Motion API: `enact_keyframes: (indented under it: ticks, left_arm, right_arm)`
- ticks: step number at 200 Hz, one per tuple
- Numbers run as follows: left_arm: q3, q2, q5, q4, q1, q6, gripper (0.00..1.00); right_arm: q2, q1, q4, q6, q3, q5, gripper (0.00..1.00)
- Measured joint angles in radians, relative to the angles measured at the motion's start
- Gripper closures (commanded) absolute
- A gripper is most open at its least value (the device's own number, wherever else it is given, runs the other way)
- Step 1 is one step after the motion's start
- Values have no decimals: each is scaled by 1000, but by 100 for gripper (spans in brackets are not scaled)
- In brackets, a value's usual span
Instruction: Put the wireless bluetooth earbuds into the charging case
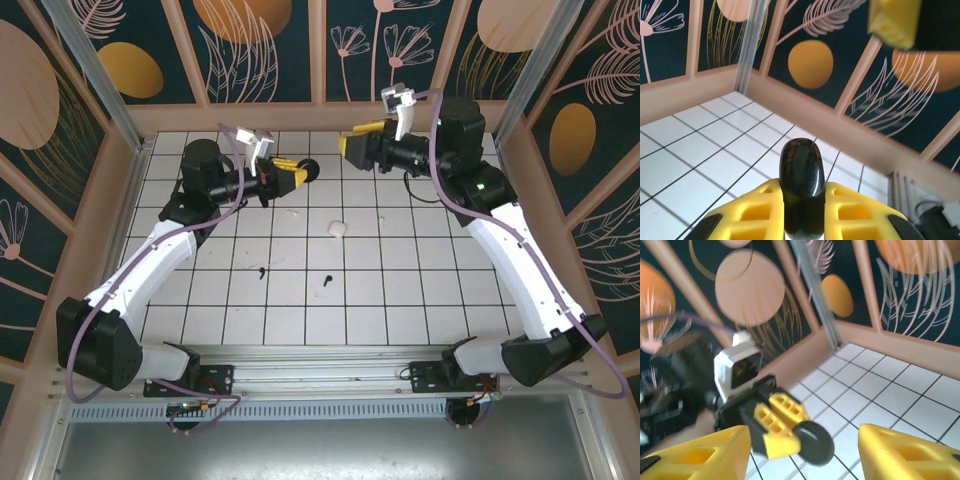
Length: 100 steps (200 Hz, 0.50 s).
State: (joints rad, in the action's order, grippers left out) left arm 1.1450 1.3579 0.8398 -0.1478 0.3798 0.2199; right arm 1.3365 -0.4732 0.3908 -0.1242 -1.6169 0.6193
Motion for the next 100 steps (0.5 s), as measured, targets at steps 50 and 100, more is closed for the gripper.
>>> enact_keyframes:
  ticks: [50,100]
  left_arm:
    - [17,-20,52,278,0,-376,100]
    - [67,-39,62,482,0,-599,100]
  right_arm:
    - [132,-110,274,233,-15,49,38]
    - [178,-158,362,308,-14,89,37]
